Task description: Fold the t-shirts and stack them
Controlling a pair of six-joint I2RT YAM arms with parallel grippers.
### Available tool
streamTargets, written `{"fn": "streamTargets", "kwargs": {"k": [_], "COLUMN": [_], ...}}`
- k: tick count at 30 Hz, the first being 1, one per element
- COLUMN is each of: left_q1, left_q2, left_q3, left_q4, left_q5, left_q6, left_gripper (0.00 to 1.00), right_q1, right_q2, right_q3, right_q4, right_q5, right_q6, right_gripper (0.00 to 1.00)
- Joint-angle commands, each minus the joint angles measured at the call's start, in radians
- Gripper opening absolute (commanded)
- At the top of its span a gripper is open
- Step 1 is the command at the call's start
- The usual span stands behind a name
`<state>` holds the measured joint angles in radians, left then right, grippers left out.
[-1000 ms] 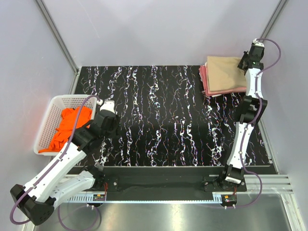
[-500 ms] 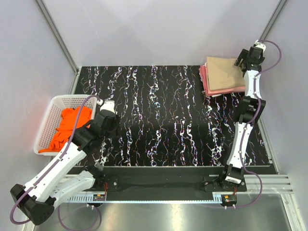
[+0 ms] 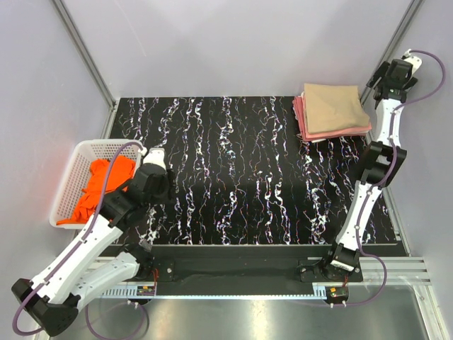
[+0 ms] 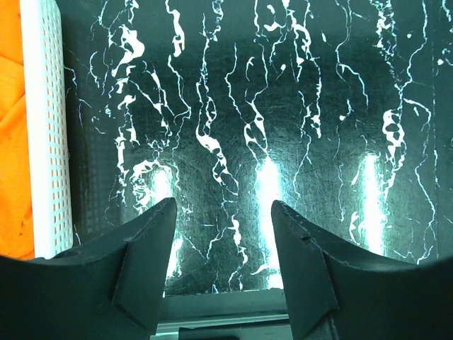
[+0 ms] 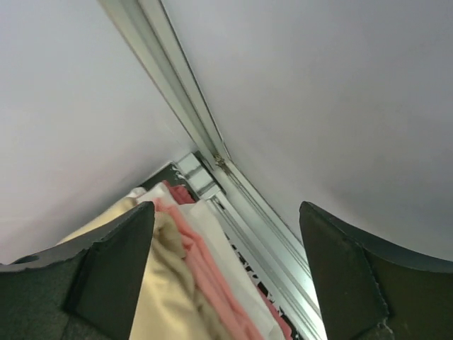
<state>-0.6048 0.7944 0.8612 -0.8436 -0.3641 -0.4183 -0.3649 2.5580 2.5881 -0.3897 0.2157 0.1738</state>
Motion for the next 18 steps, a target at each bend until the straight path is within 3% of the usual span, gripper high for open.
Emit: {"fn": "streamTargets", "kwargs": {"k": [1,4,8,12,14,15,18], "left_q1": [0.002,0.003,0.002,0.002,0.004,0.002,0.002], "left_q2": [-0.018,-0.021,-0.032,-0.055,-0.067,-0.072,-0.075], "left_q3": [-0.002,-0.002,-0.002,-0.002,-0.004,-0.004,-0.004], "left_q4": [0.035,0.034,0.035,0.035,0.035,0.035,0.035], "left_q5": [-0.007,-0.001,0.002,0.001,-0.001,-0.002,-0.004], "left_q6": [0.004,0.004,0.004,0.003,0.001,0.0,0.001], "left_gripper": [0.61,0.62,0.63,0.82,0.89,0.97,0.99], "right_q1": [-0.006,-0.006,-0.006,0.007,0.055,0.087,0.241], "right_q2": [-0.174,-0.248,-0.382,-0.511,-0.598,-0.631,-0.767], "right_q3": [-0.032,-0.052,-0.118,-0.277,-0.35,-0.434,-0.618], "right_q4": [0.049,0.017,-0.029,-0.046,-0.047,-0.049,-0.049], "right_q5": [0.016,-0.048,-0.278,-0.49,-0.562,-0.57,-0.552], "right_q6": [0.03,0.075,0.186,0.364,0.378,0.369,0.293], "right_gripper": [0.88,0.82,0.82,0.87,0.95,0.97,1.0]}}
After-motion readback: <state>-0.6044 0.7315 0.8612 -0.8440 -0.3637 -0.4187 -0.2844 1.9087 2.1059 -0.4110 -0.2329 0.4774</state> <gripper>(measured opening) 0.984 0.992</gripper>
